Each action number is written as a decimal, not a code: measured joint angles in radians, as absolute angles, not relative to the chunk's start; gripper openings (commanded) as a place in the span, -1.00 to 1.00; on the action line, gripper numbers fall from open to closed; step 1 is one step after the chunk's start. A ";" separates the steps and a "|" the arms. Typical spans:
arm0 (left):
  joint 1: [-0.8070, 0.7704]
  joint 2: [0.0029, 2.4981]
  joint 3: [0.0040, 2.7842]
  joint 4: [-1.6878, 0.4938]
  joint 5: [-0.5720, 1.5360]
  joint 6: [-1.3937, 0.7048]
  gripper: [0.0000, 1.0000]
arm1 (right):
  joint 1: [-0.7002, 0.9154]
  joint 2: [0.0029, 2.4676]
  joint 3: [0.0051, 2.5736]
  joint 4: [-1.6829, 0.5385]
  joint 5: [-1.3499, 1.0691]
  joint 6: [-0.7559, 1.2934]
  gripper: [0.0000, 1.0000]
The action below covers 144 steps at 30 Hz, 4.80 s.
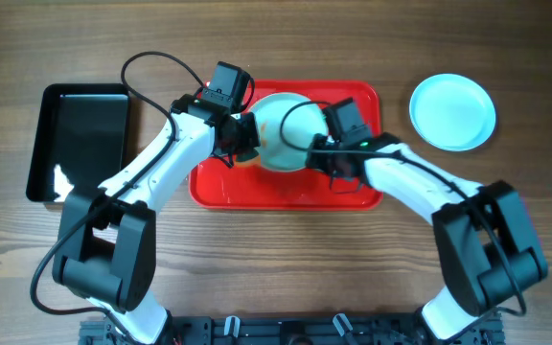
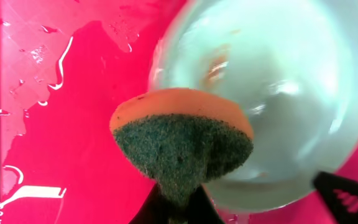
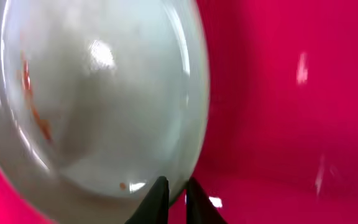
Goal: Clean dirty plates on tray and stack at the side
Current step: 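Grip the plate rim with the right gripper and tilt it up, then scrub the tilted plate with the sponge using the left gripper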
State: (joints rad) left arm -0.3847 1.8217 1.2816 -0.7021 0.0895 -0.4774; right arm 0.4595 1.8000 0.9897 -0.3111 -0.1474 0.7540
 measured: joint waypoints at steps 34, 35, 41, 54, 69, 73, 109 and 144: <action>-0.386 1.822 1.282 -0.699 0.103 -0.477 -0.92 | 0.510 1.850 1.067 -0.310 -0.129 0.414 -0.22; -0.386 1.822 1.282 -0.699 0.103 -0.477 -0.92 | 0.509 1.850 1.067 -0.308 -0.126 0.394 -0.22; -0.386 1.822 1.282 -0.699 0.103 -0.477 -0.92 | 0.509 1.853 1.067 -0.276 -0.102 0.311 -0.25; -0.386 1.822 1.282 -0.699 0.103 -0.477 -0.92 | 0.500 1.909 1.077 -0.238 -0.097 0.294 -0.91; -0.434 1.822 1.282 -0.680 0.104 -0.477 -0.92 | 0.456 1.909 1.079 -0.254 -0.101 0.447 -0.92; -0.464 1.822 1.282 -0.637 0.103 -0.477 -0.92 | 0.456 1.909 1.084 -0.279 -0.103 0.509 -0.91; -0.471 1.956 1.282 -0.497 0.120 -0.557 -0.92 | 0.456 1.908 1.087 -0.299 -0.104 0.756 -0.91; -0.449 1.914 1.326 -0.635 -0.271 -0.407 -0.92 | 0.456 1.909 1.087 -0.298 -0.104 0.741 -0.92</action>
State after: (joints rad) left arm -0.4488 1.9141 1.3258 -0.6353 -0.2710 -0.4072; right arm 0.4564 1.9087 1.0874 -0.2981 -0.1040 0.7414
